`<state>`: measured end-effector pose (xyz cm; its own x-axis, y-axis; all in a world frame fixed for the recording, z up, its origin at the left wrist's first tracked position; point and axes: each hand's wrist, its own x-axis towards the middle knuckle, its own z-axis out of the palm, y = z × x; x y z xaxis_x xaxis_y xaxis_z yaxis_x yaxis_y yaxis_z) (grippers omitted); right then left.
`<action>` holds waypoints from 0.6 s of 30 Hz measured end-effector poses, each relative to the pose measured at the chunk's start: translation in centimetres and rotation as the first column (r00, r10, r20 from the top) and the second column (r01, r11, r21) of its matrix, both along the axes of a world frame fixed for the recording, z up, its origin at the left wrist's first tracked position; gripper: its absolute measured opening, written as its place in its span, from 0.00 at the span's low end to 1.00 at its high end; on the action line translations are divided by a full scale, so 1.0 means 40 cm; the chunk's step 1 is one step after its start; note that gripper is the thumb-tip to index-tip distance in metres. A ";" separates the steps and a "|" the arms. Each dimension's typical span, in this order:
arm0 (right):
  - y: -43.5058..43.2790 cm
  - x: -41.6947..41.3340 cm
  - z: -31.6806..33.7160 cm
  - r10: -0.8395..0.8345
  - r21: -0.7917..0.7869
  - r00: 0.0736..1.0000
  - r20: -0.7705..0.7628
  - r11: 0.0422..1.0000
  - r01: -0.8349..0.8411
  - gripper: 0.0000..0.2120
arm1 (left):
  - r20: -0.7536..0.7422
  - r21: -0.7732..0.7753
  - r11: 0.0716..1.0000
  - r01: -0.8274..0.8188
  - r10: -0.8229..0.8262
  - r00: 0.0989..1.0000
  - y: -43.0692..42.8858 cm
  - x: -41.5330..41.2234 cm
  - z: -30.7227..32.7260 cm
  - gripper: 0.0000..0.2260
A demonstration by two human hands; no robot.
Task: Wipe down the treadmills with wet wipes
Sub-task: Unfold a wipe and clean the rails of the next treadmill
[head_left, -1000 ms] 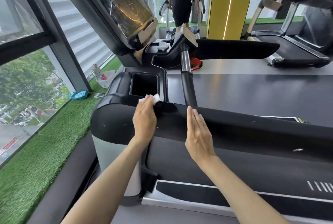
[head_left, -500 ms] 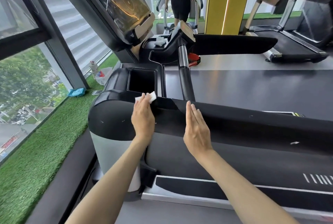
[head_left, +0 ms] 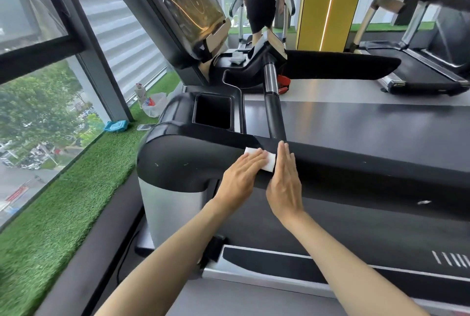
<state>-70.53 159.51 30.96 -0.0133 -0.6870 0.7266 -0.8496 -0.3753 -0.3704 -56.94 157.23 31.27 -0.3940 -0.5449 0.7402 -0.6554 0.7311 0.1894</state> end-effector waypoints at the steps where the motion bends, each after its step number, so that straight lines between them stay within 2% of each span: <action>1: 0.008 0.014 0.000 -0.008 0.003 1.000 0.022 1.000 0.008 0.31 | 0.015 -0.031 1.000 0.007 -0.006 1.000 0.009 0.019 -0.011 0.16; 2: 0.015 0.028 0.000 -0.014 0.002 0.999 0.030 1.000 0.014 0.31 | -0.032 -0.029 0.999 -0.015 0.014 0.999 0.022 0.037 -0.016 0.16; 3: 0.022 0.042 0.000 -0.018 -0.003 1.000 0.017 1.000 0.018 0.32 | -0.177 0.034 0.997 -0.067 0.072 0.982 0.039 0.056 -0.007 0.16; 4: 0.027 0.057 0.002 -0.017 -0.009 1.000 -0.004 1.000 0.017 0.33 | -0.384 0.167 0.978 -0.122 0.178 0.906 0.055 0.075 0.017 0.15; 5: 0.028 0.073 0.003 -0.012 -0.013 1.000 -0.015 1.000 0.011 0.33 | -0.549 0.331 0.936 -0.123 0.297 0.781 0.061 0.098 0.046 0.14; 6: 0.028 0.093 0.005 -0.001 -0.014 1.000 -0.014 1.000 0.001 0.34 | -0.652 0.467 0.882 -0.069 0.395 0.647 0.055 0.127 0.073 0.12; 7: 0.028 0.118 0.008 0.012 -0.019 1.000 -0.010 1.000 -0.012 0.35 | -0.685 0.552 0.833 -0.019 0.467 0.559 0.041 0.161 0.096 0.11; 9: 0.024 0.175 0.018 0.069 -0.032 0.998 0.003 0.997 -0.069 0.35 | -0.676 0.691 0.709 0.139 0.566 0.472 0.009 0.237 0.123 0.11; 10: 0.022 0.206 0.026 0.116 -0.028 0.993 0.023 0.993 -0.115 0.34 | -0.680 0.724 0.632 0.277 0.589 0.436 0.002 0.272 0.134 0.11; 12: 0.020 0.278 0.054 0.171 0.030 0.979 0.115 0.984 -0.176 0.29 | -0.698 0.696 0.466 0.547 0.617 0.364 0.004 0.338 0.137 0.12; 14: 0.021 0.351 0.081 0.188 0.157 0.947 0.260 0.960 -0.234 0.25 | -0.704 0.656 0.368 0.659 0.613 0.359 0.013 0.401 0.124 0.14; 18: -0.005 0.457 0.119 0.176 0.400 0.868 0.465 0.833 -0.383 0.21 | -0.676 0.705 0.305 0.640 0.563 0.476 0.029 0.504 0.104 0.12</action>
